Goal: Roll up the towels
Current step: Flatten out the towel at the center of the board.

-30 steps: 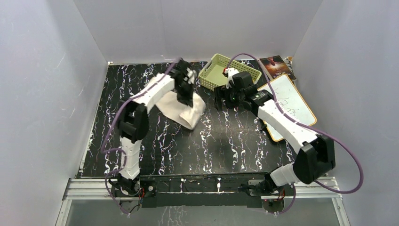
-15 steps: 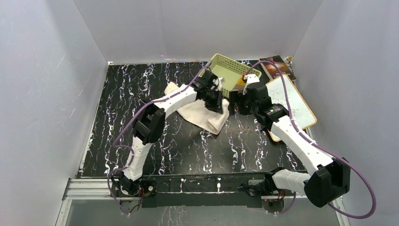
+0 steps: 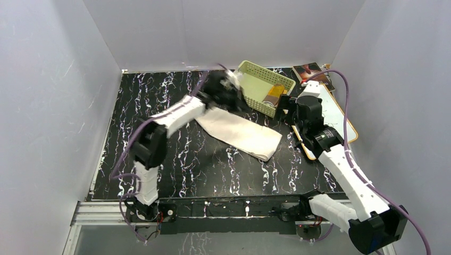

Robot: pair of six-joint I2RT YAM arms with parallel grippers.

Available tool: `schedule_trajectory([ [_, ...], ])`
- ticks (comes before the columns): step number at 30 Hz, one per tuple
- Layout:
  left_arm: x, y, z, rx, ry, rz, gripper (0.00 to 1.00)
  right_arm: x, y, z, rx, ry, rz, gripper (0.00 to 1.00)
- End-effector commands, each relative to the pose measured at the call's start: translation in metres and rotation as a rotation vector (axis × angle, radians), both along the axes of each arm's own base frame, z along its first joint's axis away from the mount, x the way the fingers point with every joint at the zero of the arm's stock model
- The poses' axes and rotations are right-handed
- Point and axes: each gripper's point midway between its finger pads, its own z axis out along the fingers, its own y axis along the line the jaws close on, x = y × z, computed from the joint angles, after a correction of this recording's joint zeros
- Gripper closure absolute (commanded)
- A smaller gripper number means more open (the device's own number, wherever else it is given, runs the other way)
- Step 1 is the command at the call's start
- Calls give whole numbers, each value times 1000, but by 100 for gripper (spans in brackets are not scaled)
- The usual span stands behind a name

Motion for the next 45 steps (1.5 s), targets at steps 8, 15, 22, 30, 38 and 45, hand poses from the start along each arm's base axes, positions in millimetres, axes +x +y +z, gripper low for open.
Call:
schedule_trajectory([
  [8, 123, 306, 76, 377, -211, 569, 74, 17, 37, -51, 15, 207, 151, 9],
  [15, 155, 321, 29, 340, -297, 455, 51, 22, 48, -102, -23, 405, 195, 8],
  [22, 194, 301, 3, 275, -496, 182, 36, 34, 58, -118, -37, 471, 230, 8],
  [30, 217, 283, -20, 117, -655, 48, 33, 36, 66, -126, -36, 501, 272, 8],
  [38, 217, 277, -63, 74, -589, -43, 32, 38, 70, -129, -43, 516, 299, 8],
  [45, 210, 268, -72, -4, -531, -96, 50, 39, 70, -134, -50, 533, 303, 9],
])
